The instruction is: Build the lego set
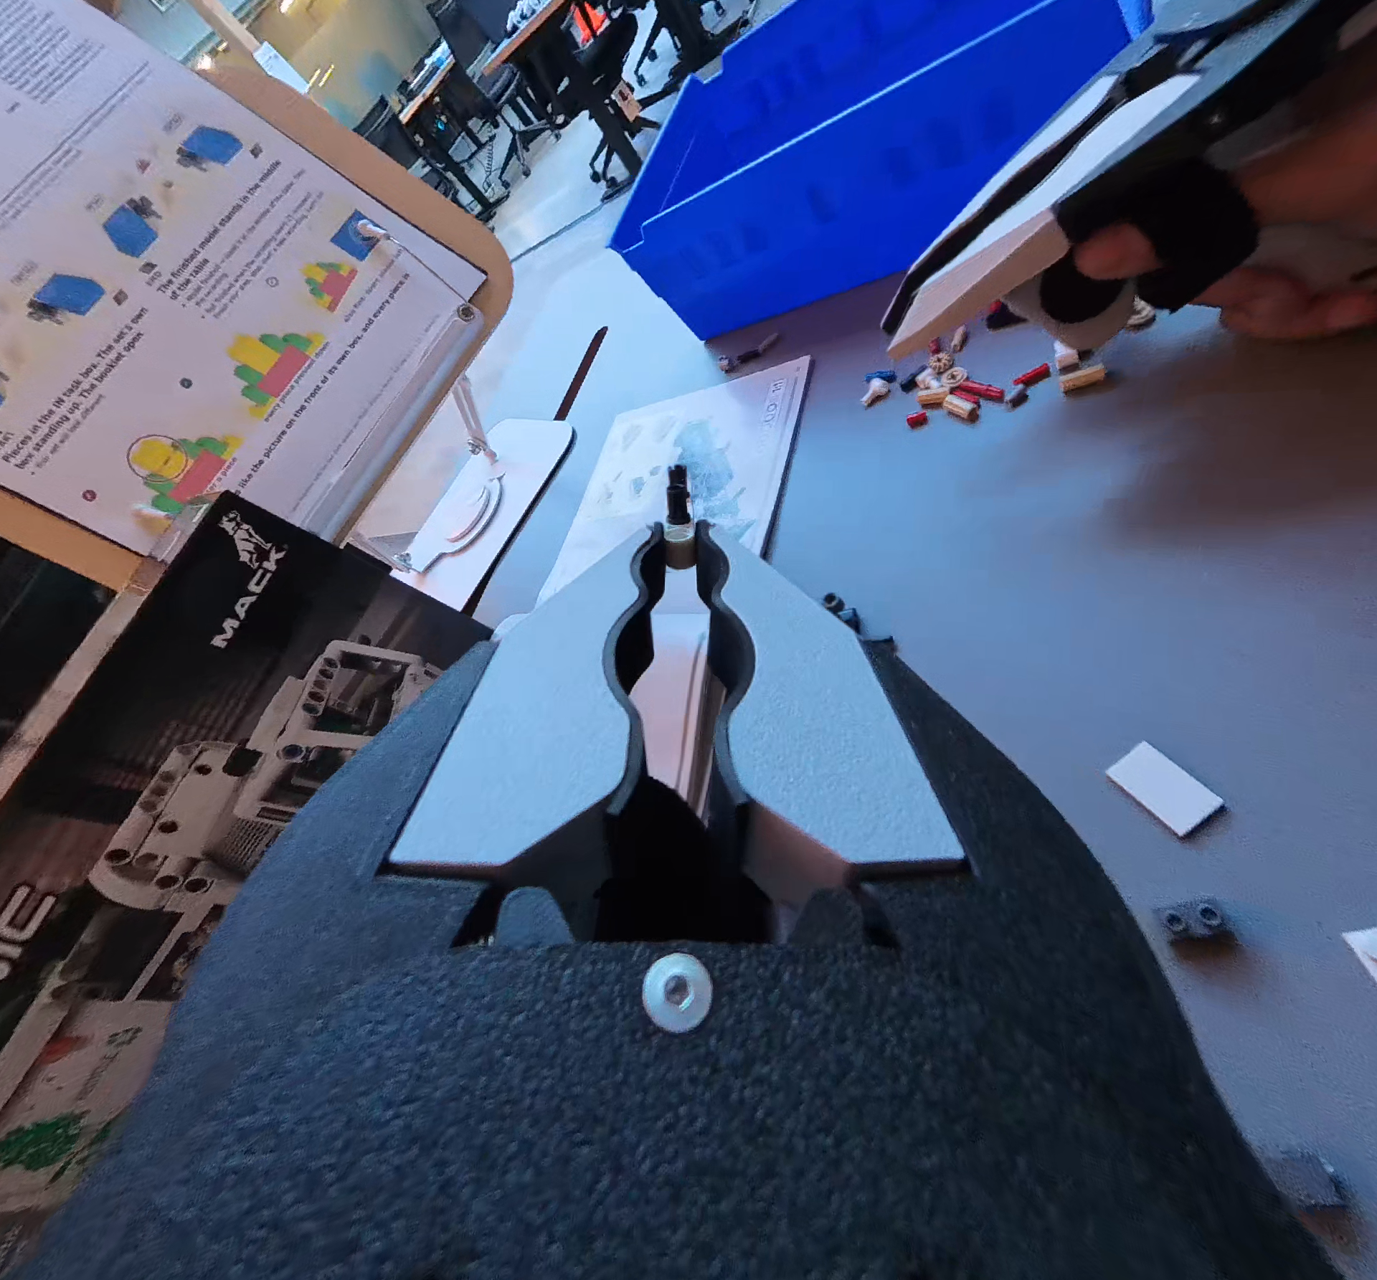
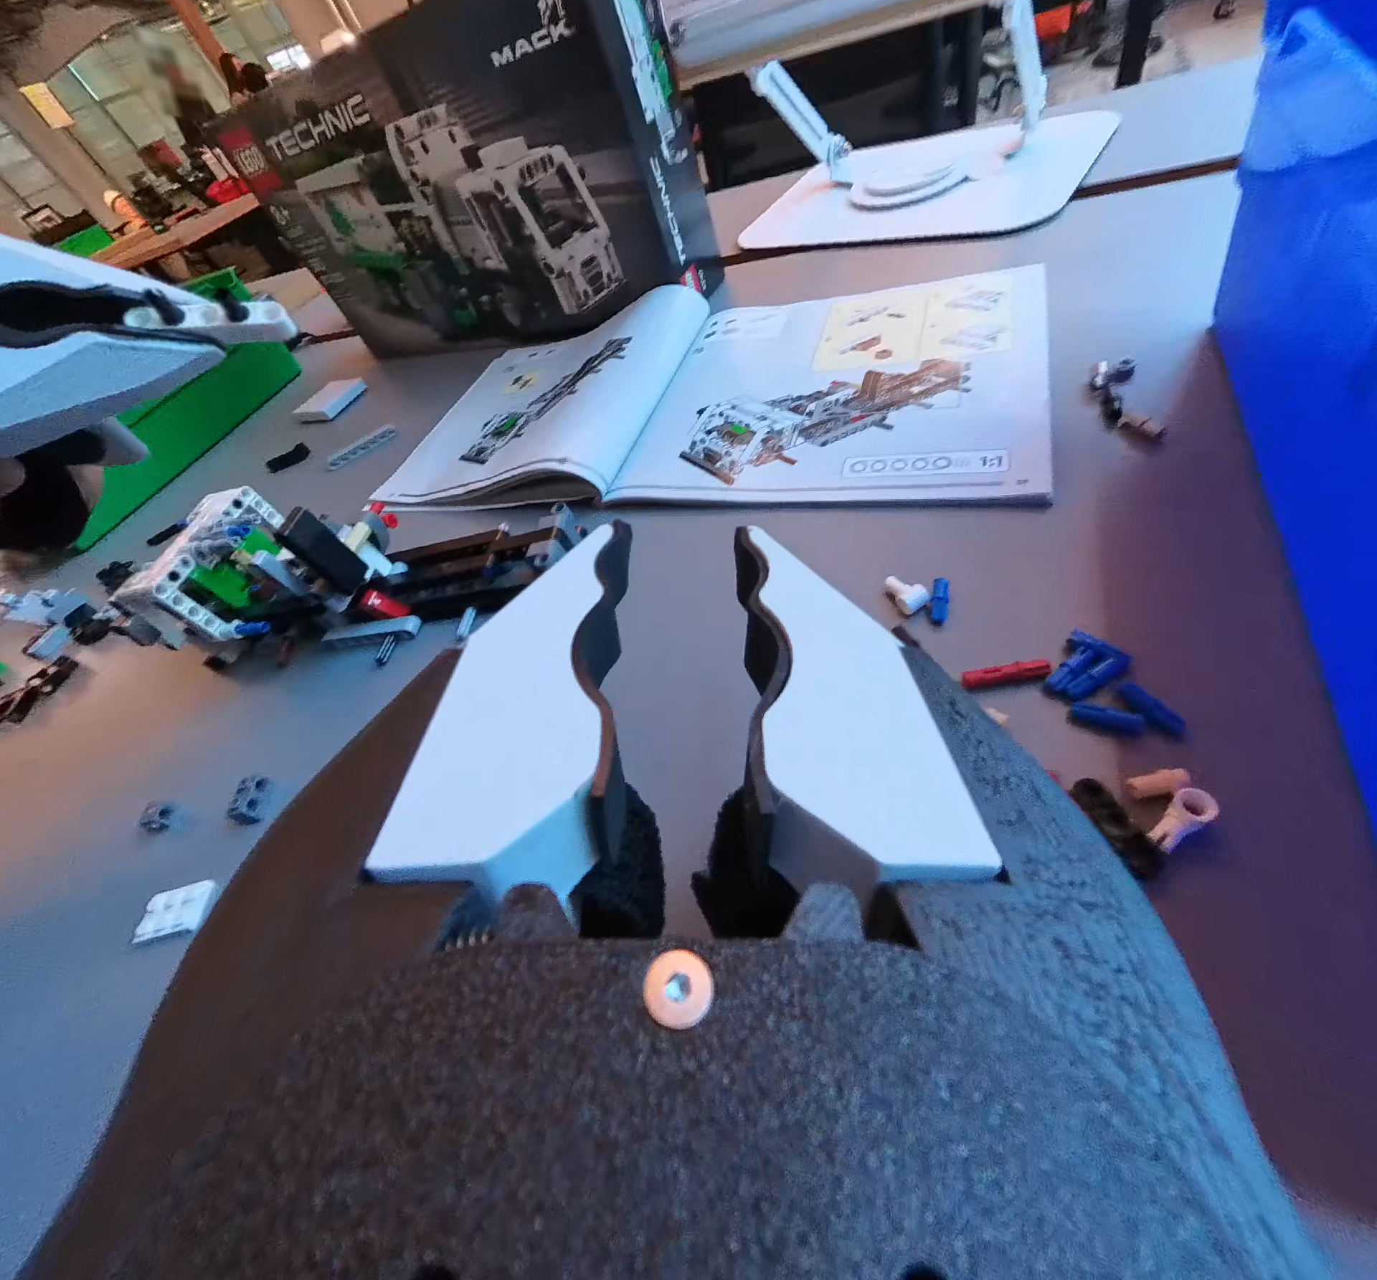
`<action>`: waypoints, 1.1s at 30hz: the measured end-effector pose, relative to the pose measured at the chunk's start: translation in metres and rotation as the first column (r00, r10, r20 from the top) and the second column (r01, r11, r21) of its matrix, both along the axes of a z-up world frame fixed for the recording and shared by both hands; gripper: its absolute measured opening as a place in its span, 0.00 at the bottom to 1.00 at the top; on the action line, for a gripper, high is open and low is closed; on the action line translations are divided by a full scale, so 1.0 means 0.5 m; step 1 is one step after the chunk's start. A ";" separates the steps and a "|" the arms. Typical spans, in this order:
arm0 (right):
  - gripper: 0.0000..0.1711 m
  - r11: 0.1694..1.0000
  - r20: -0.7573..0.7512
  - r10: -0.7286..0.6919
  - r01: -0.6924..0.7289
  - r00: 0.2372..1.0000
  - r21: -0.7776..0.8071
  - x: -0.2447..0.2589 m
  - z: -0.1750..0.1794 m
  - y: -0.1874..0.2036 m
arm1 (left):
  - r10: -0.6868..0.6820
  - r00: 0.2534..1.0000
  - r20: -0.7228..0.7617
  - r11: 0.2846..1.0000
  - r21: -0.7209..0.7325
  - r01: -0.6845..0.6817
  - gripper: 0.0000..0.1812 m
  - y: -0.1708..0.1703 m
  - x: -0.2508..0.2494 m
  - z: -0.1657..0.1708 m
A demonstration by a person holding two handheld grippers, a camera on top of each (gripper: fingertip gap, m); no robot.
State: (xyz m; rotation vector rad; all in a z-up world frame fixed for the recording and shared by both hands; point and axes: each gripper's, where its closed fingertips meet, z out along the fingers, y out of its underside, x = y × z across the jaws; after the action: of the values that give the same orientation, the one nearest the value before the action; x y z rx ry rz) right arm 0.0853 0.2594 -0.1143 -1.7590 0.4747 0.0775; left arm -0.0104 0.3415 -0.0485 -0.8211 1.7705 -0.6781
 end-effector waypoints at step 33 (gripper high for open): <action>0.18 0.998 -0.007 0.056 -0.056 0.998 -0.013 -0.006 -0.008 0.012 | 0.015 1.000 -0.020 0.999 0.035 -0.014 0.04 0.000 -0.015 0.019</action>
State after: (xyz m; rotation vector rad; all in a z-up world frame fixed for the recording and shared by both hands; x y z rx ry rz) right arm 0.0820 0.2653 -0.1185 -1.7851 0.4315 0.1195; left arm -0.0177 0.3415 -0.0392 -0.8190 1.7885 -0.6300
